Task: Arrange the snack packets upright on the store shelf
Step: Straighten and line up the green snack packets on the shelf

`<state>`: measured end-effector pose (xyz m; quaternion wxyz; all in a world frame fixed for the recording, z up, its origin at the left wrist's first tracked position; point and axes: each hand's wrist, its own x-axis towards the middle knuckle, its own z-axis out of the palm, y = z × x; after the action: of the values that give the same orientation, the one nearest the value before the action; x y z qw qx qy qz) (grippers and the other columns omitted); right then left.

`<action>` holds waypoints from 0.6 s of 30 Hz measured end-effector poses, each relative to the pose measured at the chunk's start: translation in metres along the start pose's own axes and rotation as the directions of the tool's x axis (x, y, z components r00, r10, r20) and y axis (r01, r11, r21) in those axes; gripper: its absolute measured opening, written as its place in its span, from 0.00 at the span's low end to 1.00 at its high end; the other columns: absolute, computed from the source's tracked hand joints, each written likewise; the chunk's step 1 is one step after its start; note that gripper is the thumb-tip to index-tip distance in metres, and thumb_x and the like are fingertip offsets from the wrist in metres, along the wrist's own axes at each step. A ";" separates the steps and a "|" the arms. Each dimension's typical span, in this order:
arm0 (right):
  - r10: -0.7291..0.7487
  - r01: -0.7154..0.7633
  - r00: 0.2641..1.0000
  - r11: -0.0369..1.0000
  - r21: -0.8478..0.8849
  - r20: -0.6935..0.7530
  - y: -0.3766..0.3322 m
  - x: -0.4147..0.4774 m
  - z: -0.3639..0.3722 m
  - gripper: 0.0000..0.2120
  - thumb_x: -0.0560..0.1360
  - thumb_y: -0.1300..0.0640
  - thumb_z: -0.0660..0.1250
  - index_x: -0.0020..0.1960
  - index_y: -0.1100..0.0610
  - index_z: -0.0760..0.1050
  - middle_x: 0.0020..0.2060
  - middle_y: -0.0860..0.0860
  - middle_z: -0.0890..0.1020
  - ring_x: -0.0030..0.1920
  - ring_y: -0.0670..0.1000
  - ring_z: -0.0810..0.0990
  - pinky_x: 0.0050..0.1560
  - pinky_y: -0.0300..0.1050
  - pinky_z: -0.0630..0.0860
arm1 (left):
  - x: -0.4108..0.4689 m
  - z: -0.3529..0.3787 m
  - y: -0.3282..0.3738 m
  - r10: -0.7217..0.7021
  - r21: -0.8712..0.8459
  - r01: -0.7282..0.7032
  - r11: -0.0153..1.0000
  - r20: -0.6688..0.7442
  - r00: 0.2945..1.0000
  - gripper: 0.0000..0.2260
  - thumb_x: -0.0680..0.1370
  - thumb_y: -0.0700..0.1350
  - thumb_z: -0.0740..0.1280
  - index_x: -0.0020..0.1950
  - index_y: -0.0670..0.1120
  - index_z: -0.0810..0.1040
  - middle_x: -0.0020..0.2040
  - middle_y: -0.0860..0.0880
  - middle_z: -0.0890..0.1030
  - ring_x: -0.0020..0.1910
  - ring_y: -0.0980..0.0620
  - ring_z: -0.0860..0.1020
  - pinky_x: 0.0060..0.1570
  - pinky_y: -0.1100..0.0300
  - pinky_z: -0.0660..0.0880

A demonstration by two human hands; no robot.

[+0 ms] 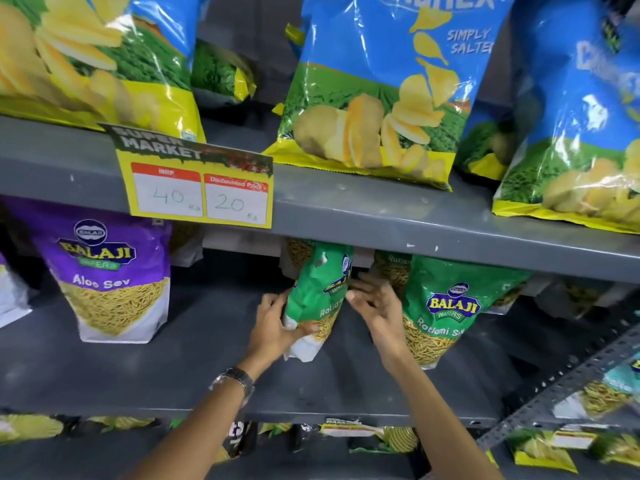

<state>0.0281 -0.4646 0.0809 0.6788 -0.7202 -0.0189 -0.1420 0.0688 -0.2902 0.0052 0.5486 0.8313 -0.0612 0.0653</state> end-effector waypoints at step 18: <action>0.170 -0.194 0.980 0.928 -0.317 -0.102 0.032 0.010 0.000 0.34 0.61 0.57 0.80 0.62 0.60 0.69 0.55 0.56 0.80 0.53 0.57 0.78 0.46 0.42 0.76 | 0.013 -0.018 -0.025 0.070 -0.090 -0.077 0.993 -0.073 0.995 0.16 0.77 0.33 0.61 0.64 0.39 0.71 0.58 0.41 0.77 0.54 0.48 0.78 0.51 0.67 0.70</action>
<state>0.0445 -0.4689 0.0524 0.5612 -0.8152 0.0962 -0.1056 0.0855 -0.2642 -0.0077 0.5856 0.7993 -0.0754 0.1117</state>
